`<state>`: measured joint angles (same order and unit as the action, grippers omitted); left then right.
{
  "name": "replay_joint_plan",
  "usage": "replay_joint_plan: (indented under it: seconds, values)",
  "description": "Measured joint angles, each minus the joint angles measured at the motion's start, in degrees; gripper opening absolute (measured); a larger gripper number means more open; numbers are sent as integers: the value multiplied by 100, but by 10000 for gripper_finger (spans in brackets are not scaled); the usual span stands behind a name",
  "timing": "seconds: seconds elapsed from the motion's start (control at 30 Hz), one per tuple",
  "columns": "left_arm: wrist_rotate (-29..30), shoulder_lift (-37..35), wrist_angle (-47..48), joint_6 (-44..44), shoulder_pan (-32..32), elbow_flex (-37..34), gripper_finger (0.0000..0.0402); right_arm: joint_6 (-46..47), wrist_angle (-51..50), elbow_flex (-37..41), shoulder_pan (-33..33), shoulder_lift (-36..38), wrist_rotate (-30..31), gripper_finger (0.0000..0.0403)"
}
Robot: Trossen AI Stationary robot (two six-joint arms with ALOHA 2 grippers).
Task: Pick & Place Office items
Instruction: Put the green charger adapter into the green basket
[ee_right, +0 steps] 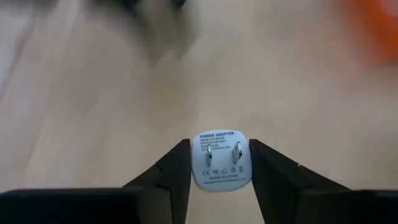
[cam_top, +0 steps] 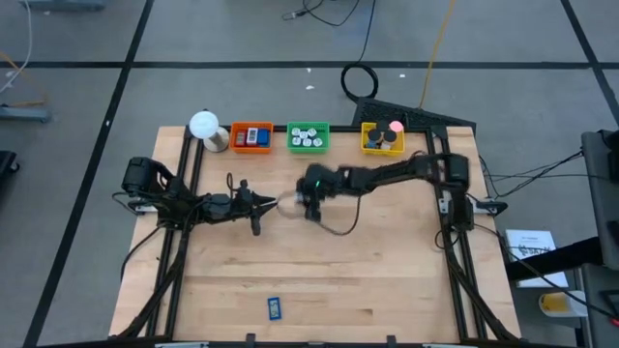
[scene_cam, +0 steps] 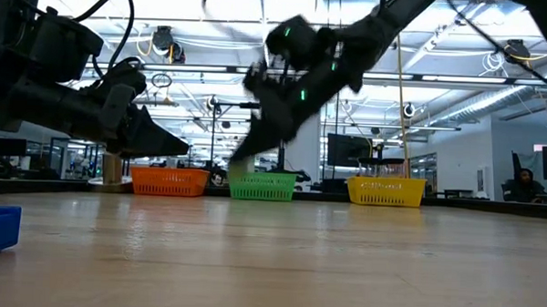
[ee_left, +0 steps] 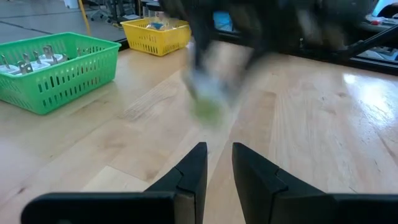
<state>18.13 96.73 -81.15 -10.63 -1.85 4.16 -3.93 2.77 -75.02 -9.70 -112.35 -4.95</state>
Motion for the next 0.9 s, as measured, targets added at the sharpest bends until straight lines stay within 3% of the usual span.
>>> replay_joint_plan:
  seconds: [0.2,0.33,0.63,0.9]
  values:
    - [0,0,1,-4,0,8,76,81,-448,-21,-1013,962,579,126]
    - [-3,0,20,16,0,134,76,86,-629,-184,-1685,1003,595,126]
    - [1,2,736,3,1,422,76,-374,-845,-1250,-2380,-142,165,126]
    - [2,2,767,25,-4,431,76,-373,-953,-1273,-2727,-376,80,126]
